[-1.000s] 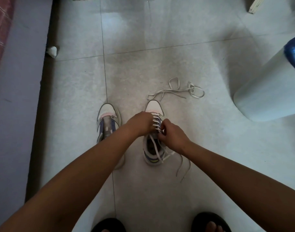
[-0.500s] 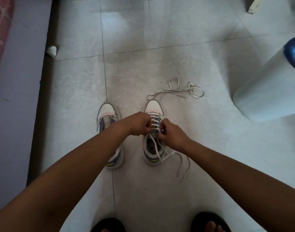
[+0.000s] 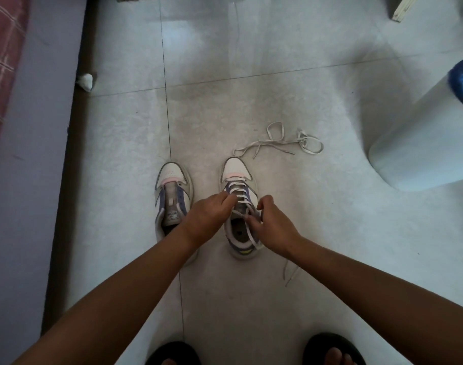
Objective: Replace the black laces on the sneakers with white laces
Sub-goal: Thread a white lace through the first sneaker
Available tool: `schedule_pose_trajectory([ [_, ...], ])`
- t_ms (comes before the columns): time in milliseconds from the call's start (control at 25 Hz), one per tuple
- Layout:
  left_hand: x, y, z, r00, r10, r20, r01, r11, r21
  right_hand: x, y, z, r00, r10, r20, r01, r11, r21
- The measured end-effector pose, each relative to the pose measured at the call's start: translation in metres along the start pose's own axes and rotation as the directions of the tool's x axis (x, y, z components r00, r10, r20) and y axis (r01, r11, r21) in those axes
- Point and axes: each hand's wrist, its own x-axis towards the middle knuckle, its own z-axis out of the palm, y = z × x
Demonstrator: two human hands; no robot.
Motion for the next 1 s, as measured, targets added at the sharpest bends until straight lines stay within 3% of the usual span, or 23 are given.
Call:
schedule_pose_trajectory([
  [120,-0.005,0.008,0.003,0.974,-0.218,-0.057,0.205,0.963,-0.174,-0.012,0.0,0.006,0.992,0.09,0.091,-0.09,0.996,-0.006],
  [240,-0.022,0.018,0.009,0.948,-0.306,-0.091,0.265,0.913,-0.309,-0.017,-0.004,0.002,0.995,0.067,0.07,-0.045,0.957,-0.286],
  [360,-0.028,0.027,0.011,0.828,-0.56,-0.024,0.45,0.689,-0.568,-0.022,-0.007,-0.005,0.998,0.046,0.044,-0.029,0.945,-0.326],
  [440,-0.027,0.028,0.01,0.765,-0.641,0.055,0.502,0.542,-0.674,-0.027,-0.009,-0.008,0.994,0.048,0.094,-0.022,0.965,-0.262],
  [520,-0.027,0.028,0.009,0.78,-0.622,0.072,0.493,0.539,-0.683,-0.031,-0.009,-0.009,0.989,0.042,0.14,-0.011,0.977,-0.212],
  [640,-0.027,0.026,0.006,0.832,-0.55,0.077,0.463,0.61,-0.643,-0.033,-0.009,-0.011,0.986,0.046,0.161,-0.015,0.982,-0.186],
  [840,-0.015,0.018,0.003,0.899,-0.416,0.139,0.427,0.755,-0.498,-0.025,-0.019,-0.012,0.985,0.014,0.17,0.049,0.931,-0.361],
  [920,-0.011,0.02,0.006,0.861,-0.497,0.111,0.483,0.728,-0.486,-0.022,-0.024,-0.01,0.981,-0.024,0.192,0.111,0.884,-0.453],
  [1000,-0.009,0.023,0.009,0.725,-0.685,0.068,0.613,0.597,-0.518,-0.023,-0.026,-0.009,0.98,-0.045,0.192,0.124,0.896,-0.427],
])
